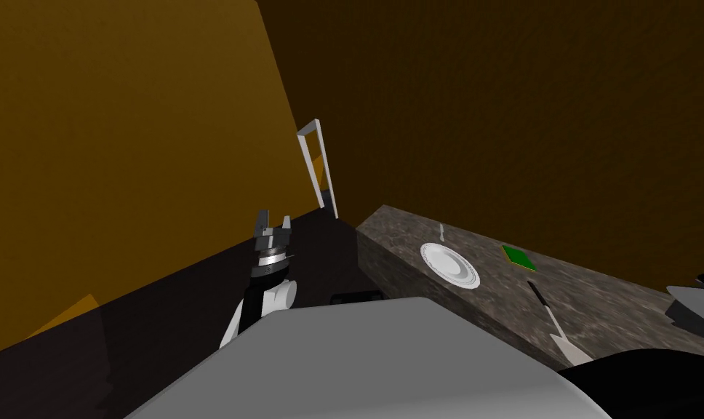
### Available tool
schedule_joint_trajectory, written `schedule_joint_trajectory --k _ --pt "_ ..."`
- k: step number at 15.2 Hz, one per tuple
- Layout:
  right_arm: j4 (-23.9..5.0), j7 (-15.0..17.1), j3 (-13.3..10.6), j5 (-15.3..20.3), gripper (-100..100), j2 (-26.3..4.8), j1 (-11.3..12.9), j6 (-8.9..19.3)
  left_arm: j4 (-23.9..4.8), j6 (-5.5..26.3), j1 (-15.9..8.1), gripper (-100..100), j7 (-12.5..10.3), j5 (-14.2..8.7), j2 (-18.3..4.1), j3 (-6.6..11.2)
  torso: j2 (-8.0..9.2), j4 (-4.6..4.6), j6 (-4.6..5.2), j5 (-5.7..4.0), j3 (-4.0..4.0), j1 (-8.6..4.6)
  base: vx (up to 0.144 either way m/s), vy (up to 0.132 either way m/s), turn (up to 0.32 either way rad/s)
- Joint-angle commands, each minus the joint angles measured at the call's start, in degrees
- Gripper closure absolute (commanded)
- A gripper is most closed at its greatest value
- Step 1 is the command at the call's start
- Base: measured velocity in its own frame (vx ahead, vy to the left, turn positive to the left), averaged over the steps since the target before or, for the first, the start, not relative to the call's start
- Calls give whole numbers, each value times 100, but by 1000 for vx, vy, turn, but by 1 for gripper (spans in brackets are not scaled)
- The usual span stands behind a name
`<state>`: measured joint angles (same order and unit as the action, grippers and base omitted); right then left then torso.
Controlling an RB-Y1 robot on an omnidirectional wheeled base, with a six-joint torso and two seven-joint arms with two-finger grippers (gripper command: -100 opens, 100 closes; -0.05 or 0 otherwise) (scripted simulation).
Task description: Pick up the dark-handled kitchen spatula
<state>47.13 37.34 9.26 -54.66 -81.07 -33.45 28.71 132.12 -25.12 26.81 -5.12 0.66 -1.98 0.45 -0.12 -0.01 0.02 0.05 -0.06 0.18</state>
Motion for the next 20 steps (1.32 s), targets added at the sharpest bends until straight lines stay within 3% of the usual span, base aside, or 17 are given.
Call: schedule_joint_trajectory --k 1,2,3,4,5,7,8,9,10,11,12,13,14,15,20 --pt "-136 258 236 -83 -100 124 164 286 0 0 0 0 0 0 0 0 0 0 0 0 0 0 1 11 -31" --pt "-136 258 236 -83 -100 124 164 340 0 0 0 0 0 0 0 0 0 0 1 -1 0 0 1 14 -30" --pt "-321 393 400 -206 -100 236 369 501 0 0 0 0 0 0 0 0 0 0 1 0 0 1 2 13 -41" --pt "-321 393 400 -206 -100 236 369 590 0 0 0 0 0 0 0 0 0 0 1 -1 0 1 2 15 -36" --pt "-502 525 560 -325 -100 349 541 730 0 0 0 0 0 0 0 0 0 0 1 0 0 1 2 16 -43" --pt "-505 525 560 -325 -100 349 572 836 0 0 0 0 0 0 0 0 1 0 1 0 0 2 0 14 -29" --pt "-686 654 718 -441 -100 461 772 1051 0 0 0 0 0 0 0 0 0 0 -1 0 0 1 -1 10 -27" --pt "-686 654 718 -441 -100 461 772 1075 0 0 0 0 0 0 0 0 0 0 0 -1 0 0 0 11 -26" --pt "-863 778 871 -553 -100 571 967 1270 0 0 0 0 0 0 0 0 0 0 0 -1 0 0 -1 12 -38" --pt "-863 778 871 -553 -100 571 967 1309 0 0 0 0 0 0 0 0 0 0 0 -2 0 0 -1 14 -34" --pt "-1036 899 1020 -661 -100 679 1157 1481 0 0 0 0 0 0 0 0 0 0 1 -1 0 0 1 14 -42" --pt "-1036 899 1020 -661 -100 679 1157 1535 0 0 0 0 0 0 0 0 0 0 1 -2 0 0 3 16 -33" --pt "-1204 1015 1164 -765 -100 785 1334 1690 0 0 0 0 0 0 0 0 0 0 1 -1 0 1 1 17 -39" --pt "-1204 1015 1164 -765 -100 785 1341 1753 0 0 0 0 0 0 0 0 0 0 1 -1 0 2 -1 15 -34" --pt "-1664 1333 1558 -1048 -100 1075 1846 2335 0 0 0 0 0 0 0 0 -1 0 0 -1 -1 0 0 13 -31"
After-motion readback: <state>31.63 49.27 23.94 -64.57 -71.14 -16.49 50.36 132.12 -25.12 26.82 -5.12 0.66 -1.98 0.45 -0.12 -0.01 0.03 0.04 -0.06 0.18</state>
